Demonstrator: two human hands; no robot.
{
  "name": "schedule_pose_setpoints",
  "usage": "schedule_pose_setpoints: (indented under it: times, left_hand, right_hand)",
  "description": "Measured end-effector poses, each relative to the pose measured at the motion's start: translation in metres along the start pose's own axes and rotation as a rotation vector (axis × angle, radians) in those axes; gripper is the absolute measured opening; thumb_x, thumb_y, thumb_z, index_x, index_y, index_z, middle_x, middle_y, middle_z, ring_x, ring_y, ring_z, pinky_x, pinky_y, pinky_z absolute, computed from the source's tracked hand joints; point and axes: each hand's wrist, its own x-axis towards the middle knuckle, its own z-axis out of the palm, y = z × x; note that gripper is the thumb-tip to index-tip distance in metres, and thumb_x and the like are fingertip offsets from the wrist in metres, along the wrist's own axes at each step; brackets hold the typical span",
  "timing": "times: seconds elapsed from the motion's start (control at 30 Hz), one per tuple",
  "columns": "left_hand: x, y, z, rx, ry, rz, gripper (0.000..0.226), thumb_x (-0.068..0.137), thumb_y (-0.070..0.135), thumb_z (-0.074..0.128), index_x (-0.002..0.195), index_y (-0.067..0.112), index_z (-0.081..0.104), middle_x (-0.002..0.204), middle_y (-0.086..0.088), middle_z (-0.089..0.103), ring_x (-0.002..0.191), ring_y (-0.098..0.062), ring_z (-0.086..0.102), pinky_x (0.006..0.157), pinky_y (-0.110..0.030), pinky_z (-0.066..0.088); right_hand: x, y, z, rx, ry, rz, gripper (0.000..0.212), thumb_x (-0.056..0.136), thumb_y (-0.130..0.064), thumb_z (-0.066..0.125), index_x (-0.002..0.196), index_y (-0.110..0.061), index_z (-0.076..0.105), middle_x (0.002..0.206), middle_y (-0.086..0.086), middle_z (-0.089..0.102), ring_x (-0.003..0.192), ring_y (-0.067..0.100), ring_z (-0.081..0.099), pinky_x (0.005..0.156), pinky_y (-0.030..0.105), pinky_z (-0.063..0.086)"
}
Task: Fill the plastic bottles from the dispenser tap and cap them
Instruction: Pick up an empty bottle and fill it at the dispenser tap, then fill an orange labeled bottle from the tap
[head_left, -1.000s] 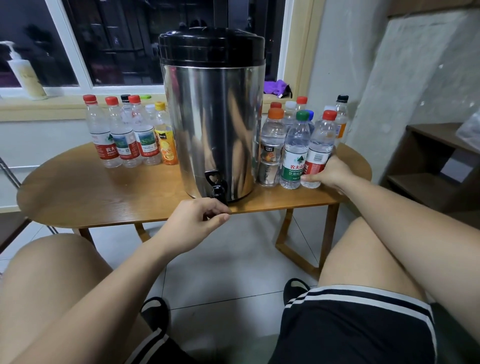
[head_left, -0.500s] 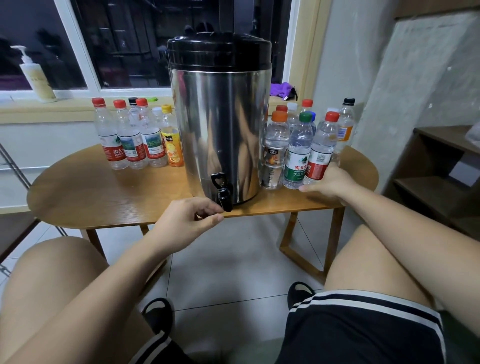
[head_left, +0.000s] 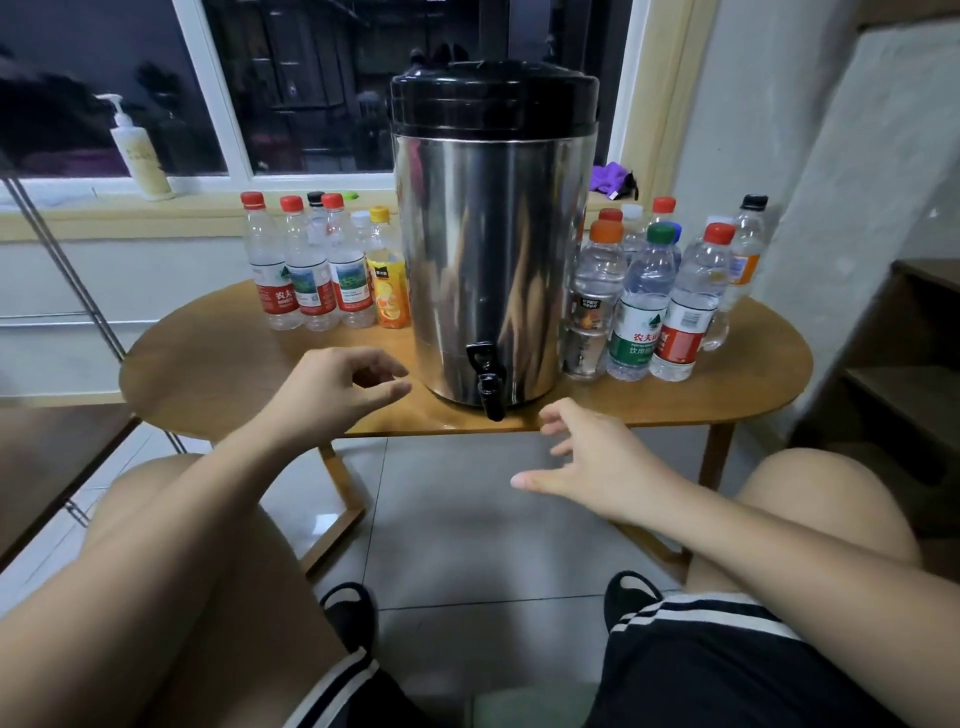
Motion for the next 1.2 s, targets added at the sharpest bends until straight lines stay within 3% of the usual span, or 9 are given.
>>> schedule_pose_setpoints:
  times: [0.07, 0.23, 0.37, 0.5, 0.77, 0.93, 1.0, 1.07, 1.2]
  left_hand:
    - [0.012, -0.013, -0.004, 0.048, -0.008, -0.036, 0.023, 0.096, 0.046, 0.078, 0.112, 0.029, 0.08, 0.1, 0.016, 0.075, 0.091, 0.002, 0.068, 0.074, -0.011, 0.05]
    - [0.052, -0.047, -0.013, 0.112, 0.029, -0.128, 0.032, 0.09, 0.046, 0.086, 0.114, 0.026, 0.081, 0.1, 0.01, 0.075, 0.094, -0.005, 0.07, 0.088, -0.035, 0.061]
    - [0.094, -0.07, -0.016, 0.051, 0.147, -0.262, 0.043, 0.088, 0.048, 0.088, 0.12, 0.021, 0.078, 0.105, 0.005, 0.076, 0.096, -0.013, 0.071, 0.083, -0.037, 0.063]
    - [0.13, -0.086, -0.008, 0.059, 0.258, -0.303, 0.065, 0.087, 0.049, 0.089, 0.14, 0.019, 0.066, 0.122, 0.005, 0.075, 0.105, -0.015, 0.071, 0.092, -0.039, 0.062]
    - [0.211, -0.079, -0.026, 0.17, 0.413, -0.109, 0.056, 0.094, 0.031, 0.077, 0.145, 0.024, 0.057, 0.146, -0.001, 0.053, 0.111, -0.02, 0.064, 0.092, -0.034, 0.055]
    - [0.243, -0.073, -0.047, 0.337, 0.355, -0.089, 0.062, 0.095, 0.038, 0.076, 0.152, 0.026, 0.053, 0.155, 0.0, 0.05, 0.115, -0.025, 0.065, 0.089, -0.037, 0.051]
    - [0.246, -0.073, -0.049, 0.369, 0.304, -0.095, 0.061, 0.098, 0.041, 0.075, 0.153, 0.026, 0.053, 0.157, 0.0, 0.051, 0.122, -0.026, 0.064, 0.095, -0.039, 0.052]
    - [0.244, -0.074, -0.049, 0.367, 0.278, -0.089, 0.054, 0.1, 0.041, 0.074, 0.148, 0.025, 0.055, 0.153, -0.001, 0.058, 0.125, -0.026, 0.064, 0.093, -0.037, 0.052]
    - [0.23, -0.074, -0.044, 0.292, 0.357, -0.088, 0.035, 0.104, 0.038, 0.07, 0.131, 0.023, 0.054, 0.132, -0.004, 0.07, 0.104, -0.027, 0.07, 0.076, -0.038, 0.052]
  right_hand:
    - [0.008, -0.003, 0.012, -0.016, -0.049, -0.001, 0.098, 0.072, -0.071, 0.088, 0.15, -0.026, 0.05, 0.138, -0.009, 0.062, 0.112, 0.006, 0.066, 0.097, 0.035, 0.06]
    - [0.036, -0.006, 0.033, 0.005, -0.147, 0.024, 0.085, 0.072, -0.071, 0.089, 0.139, -0.028, 0.059, 0.121, -0.015, 0.066, 0.104, 0.004, 0.068, 0.095, 0.033, 0.061]
    - [0.061, -0.002, 0.042, 0.015, -0.247, 0.036, 0.081, 0.069, -0.07, 0.092, 0.133, -0.027, 0.064, 0.111, -0.013, 0.071, 0.101, 0.003, 0.071, 0.097, 0.032, 0.061]
    - [0.076, 0.008, 0.054, -0.001, -0.319, 0.051, 0.079, 0.068, -0.073, 0.091, 0.13, -0.031, 0.066, 0.109, -0.013, 0.072, 0.099, 0.002, 0.071, 0.097, 0.03, 0.061]
    - [0.082, 0.006, 0.064, -0.058, -0.445, 0.044, 0.074, 0.078, -0.069, 0.087, 0.138, -0.034, 0.061, 0.114, -0.018, 0.068, 0.103, 0.004, 0.068, 0.095, 0.03, 0.059]
    - [0.085, 0.005, 0.064, -0.042, -0.456, 0.053, 0.072, 0.078, -0.068, 0.086, 0.138, -0.036, 0.061, 0.116, -0.019, 0.067, 0.105, 0.004, 0.068, 0.097, 0.031, 0.058]
    - [0.086, 0.006, 0.064, -0.027, -0.449, 0.053, 0.073, 0.077, -0.069, 0.086, 0.137, -0.036, 0.061, 0.115, -0.019, 0.068, 0.105, 0.003, 0.068, 0.097, 0.031, 0.059]
    - [0.086, 0.008, 0.063, -0.02, -0.443, 0.05, 0.074, 0.076, -0.069, 0.087, 0.137, -0.036, 0.061, 0.115, -0.019, 0.068, 0.104, 0.002, 0.068, 0.096, 0.03, 0.058]
    - [0.085, 0.009, 0.064, -0.029, -0.426, 0.045, 0.073, 0.076, -0.069, 0.088, 0.135, -0.036, 0.063, 0.113, -0.019, 0.069, 0.102, 0.001, 0.068, 0.096, 0.028, 0.058]
